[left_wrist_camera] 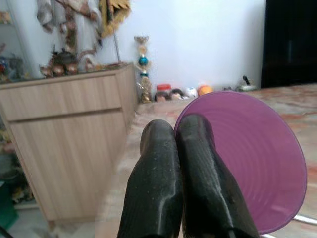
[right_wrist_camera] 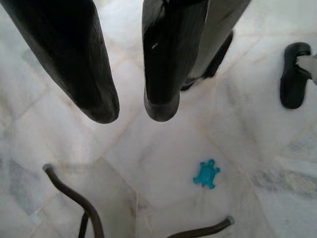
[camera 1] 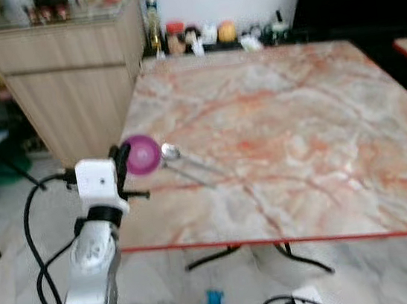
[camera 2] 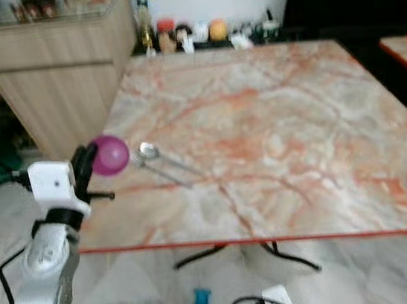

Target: Setting the table

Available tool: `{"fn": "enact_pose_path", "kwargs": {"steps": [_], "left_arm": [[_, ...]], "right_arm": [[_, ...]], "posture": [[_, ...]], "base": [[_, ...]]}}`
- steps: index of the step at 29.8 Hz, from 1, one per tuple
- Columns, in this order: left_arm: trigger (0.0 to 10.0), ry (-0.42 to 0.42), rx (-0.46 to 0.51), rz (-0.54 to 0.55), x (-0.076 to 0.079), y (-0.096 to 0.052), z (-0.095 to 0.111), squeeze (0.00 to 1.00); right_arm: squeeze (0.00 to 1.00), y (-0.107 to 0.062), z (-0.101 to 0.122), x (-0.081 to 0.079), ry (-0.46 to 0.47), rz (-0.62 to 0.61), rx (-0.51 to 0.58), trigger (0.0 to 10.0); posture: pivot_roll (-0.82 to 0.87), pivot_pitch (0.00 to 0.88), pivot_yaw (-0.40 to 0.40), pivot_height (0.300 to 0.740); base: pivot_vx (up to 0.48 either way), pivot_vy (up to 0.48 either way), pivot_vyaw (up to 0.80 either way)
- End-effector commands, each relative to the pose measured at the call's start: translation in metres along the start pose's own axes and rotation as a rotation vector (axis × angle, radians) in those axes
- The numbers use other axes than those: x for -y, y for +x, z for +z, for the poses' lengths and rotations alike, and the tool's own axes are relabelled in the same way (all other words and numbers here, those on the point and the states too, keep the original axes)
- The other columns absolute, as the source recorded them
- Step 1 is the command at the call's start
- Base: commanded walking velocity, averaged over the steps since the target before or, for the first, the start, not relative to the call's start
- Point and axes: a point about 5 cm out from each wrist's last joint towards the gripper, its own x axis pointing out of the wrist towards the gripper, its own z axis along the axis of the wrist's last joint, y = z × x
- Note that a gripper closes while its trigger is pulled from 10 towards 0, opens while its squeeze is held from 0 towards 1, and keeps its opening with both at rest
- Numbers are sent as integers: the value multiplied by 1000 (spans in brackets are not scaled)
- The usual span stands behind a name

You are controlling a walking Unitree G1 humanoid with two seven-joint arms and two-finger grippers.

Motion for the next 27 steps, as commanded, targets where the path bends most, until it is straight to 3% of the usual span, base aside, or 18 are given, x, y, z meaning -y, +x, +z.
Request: {"fn": "enact_pose_path", "kwargs": {"steps": [1,13,24,27], "left_arm": [[10000,-3,13,-19,3,1,2,0],[10000,-13,15,-29,6,3,2,0],[10000,-17,9,-36,10,5,2,0],[10000,-19,12,-43,11,5,3,0]], "right_arm": [[0,-1,-4,0,8,-9,-12,10000],[0,-1,-6,1,71,-38,-16,10000],[0,-1,-6,1,34,-38,-32,10000],[0,-1,-5,1,40,-20,-21,10000]], "posture": [[126,0,-25,740],[127,0,-26,740],[123,0,-26,740],[120,3,-25,740]], "base": [[0,-319,0],[0,-315,0],[0,-295,0],[0,-281,563]]}}
